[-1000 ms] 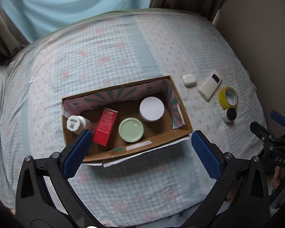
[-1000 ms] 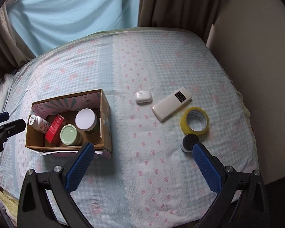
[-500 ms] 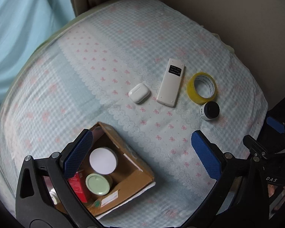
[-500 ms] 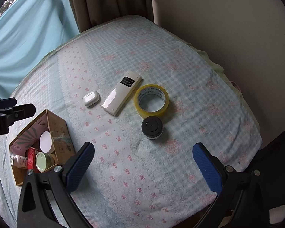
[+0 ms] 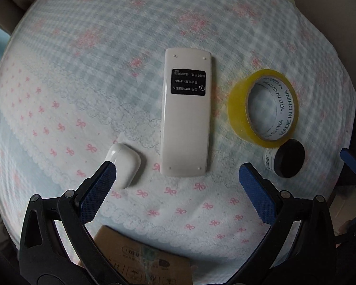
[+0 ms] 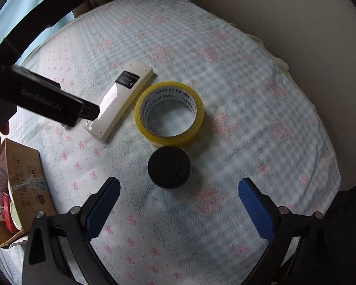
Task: Organize rigid objects
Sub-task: 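Move the left gripper to the white remote while the right gripper approaches the small black jar, then close the left gripper on the white remote while the right gripper grasps the black jar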
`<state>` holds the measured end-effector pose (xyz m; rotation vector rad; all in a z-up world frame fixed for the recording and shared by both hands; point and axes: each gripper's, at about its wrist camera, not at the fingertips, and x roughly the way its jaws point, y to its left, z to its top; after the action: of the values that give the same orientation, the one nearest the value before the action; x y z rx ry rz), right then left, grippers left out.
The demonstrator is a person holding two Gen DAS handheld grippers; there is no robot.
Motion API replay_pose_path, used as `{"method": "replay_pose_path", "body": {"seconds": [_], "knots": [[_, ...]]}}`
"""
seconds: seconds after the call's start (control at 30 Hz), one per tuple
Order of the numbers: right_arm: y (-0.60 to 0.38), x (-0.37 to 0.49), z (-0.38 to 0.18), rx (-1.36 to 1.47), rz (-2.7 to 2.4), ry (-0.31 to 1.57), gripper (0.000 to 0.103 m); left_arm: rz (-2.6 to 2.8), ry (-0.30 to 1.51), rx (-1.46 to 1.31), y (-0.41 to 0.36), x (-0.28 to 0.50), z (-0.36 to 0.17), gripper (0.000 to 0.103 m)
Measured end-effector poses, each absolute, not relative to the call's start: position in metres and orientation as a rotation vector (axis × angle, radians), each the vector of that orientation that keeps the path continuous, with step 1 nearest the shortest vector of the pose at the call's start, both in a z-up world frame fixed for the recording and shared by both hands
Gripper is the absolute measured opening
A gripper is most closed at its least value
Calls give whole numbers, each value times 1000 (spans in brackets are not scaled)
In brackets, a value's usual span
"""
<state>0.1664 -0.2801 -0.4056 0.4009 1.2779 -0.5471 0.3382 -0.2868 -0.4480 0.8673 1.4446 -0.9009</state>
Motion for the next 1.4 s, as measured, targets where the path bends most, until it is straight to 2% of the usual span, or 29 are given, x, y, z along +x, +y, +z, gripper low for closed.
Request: {"method": "replay_pose_path", "body": {"seconds": [0.37, 0.47, 0.53, 0.57, 0.7, 0.77, 0.87, 0.93, 0.97, 1.23, 1.4], "knots": [[-285, 198, -465, 385, -512, 1428, 90, -865, 1477, 950, -322, 340, -503, 99], [-285, 207, -473, 366, -495, 1460, 81, -860, 1484, 970, -336, 338, -512, 98], [-287, 210, -479, 378, -494, 1483, 80, -860, 1485, 982, -344, 338, -515, 89], [-289, 211, -482, 394, -491, 1492, 75, -860, 1486, 993, -347, 337, -518, 88], [-293, 214, -492, 432, -488, 1533, 68, -860, 1482, 1013, -363, 334, -523, 87], [-295, 215, -494, 446, -475, 1536, 60, -860, 1479, 1010, -374, 335, -523, 84], [-293, 219, -495, 435, -470, 1542, 53, -841, 1488, 995, -387, 340, -520, 75], [-293, 217, -495, 446, -468, 1540, 53, -847, 1477, 994, -396, 344, -513, 59], [-295, 220, -497, 449, -467, 1541, 53, -854, 1466, 998, -398, 348, -508, 55], [-297, 223, -497, 451, -456, 1539, 52, -862, 1452, 987, -409, 344, -499, 54], [-298, 218, -495, 466, -448, 1525, 52, -863, 1475, 941, -372, 347, -496, 54]]}}
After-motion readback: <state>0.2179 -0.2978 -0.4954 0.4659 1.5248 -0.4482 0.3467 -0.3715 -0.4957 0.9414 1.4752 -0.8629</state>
